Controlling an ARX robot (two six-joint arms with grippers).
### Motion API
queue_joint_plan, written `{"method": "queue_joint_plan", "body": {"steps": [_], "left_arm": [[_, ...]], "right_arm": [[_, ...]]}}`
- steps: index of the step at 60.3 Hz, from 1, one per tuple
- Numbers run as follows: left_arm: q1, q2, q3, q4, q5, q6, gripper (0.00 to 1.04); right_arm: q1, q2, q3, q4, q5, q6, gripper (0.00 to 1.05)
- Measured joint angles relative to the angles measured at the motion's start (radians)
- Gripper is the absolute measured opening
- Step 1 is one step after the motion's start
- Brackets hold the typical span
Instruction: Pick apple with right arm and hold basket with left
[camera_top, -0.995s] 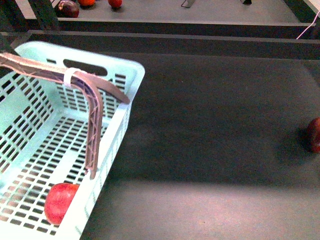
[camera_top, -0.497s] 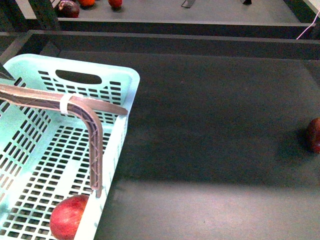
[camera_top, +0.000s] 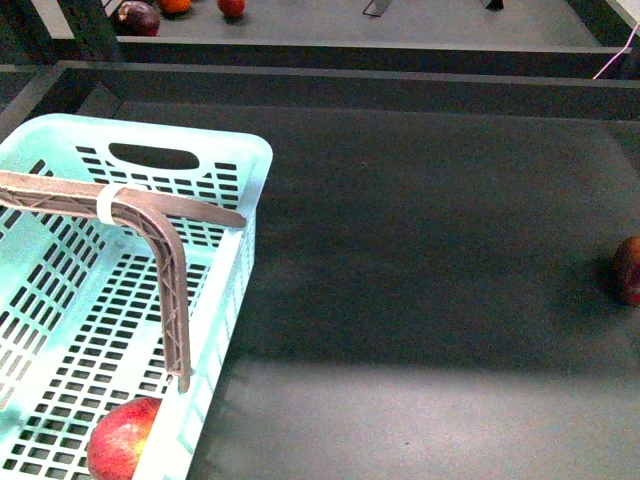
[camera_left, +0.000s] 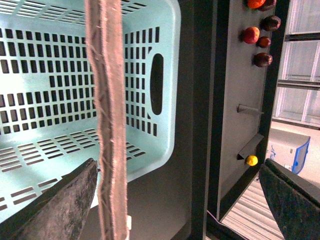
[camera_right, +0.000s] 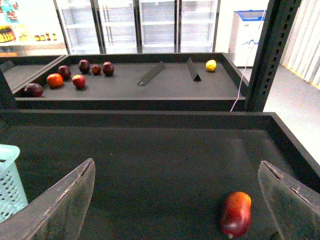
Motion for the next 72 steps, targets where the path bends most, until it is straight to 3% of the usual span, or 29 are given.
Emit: {"method": "queue_joint_plan", "body": {"steps": [13,15,20,24,31,36,44,54,59,72], "left_arm": [[-0.006,0.0,0.021,0.0,-0.003,-0.001,0.98],[-0.005,-0.001,-0.005,0.079,0.0,0.067,0.95],[0.02,-0.033,-0.184,0.54,0.034,0.507,0.79],[0.045,-0.073,-0.301,0.783,0.055,0.879,0.66],[0.087,-0.156,-0.388,0.906,0.09,1.352,0.45],[0.116,-0.209,-0.446,0.904,0.119,1.518,0.27],[0.146,-0.281,-0.502,0.884,0.149,1.59,0.04],[0.179,-0.379,-0.554,0.838,0.178,1.615,0.03],[0.243,-0.433,-0.576,0.805,0.261,1.62,0.03],[0.269,-0.564,-0.616,0.717,0.27,1.621,0.03]], "right_arm": [[0.0,0.0,0.0,0.0,0.0,0.0,0.96],[0.0,0.0,0.0,0.0,0.0,0.0,0.96],[0.0,0.0,0.0,0.0,0.0,0.0,0.96],[0.0,0.0,0.0,0.0,0.0,0.0,0.96],[0.0,0.0,0.0,0.0,0.0,0.0,0.96],[0.0,0.0,0.0,0.0,0.0,0.0,0.96],[0.0,0.0,0.0,0.0,0.0,0.0,0.96],[0.0,0.0,0.0,0.0,0.0,0.0,0.96],[0.0,0.0,0.0,0.0,0.0,0.0,0.96],[0.0,0.0,0.0,0.0,0.0,0.0,0.96]]}}
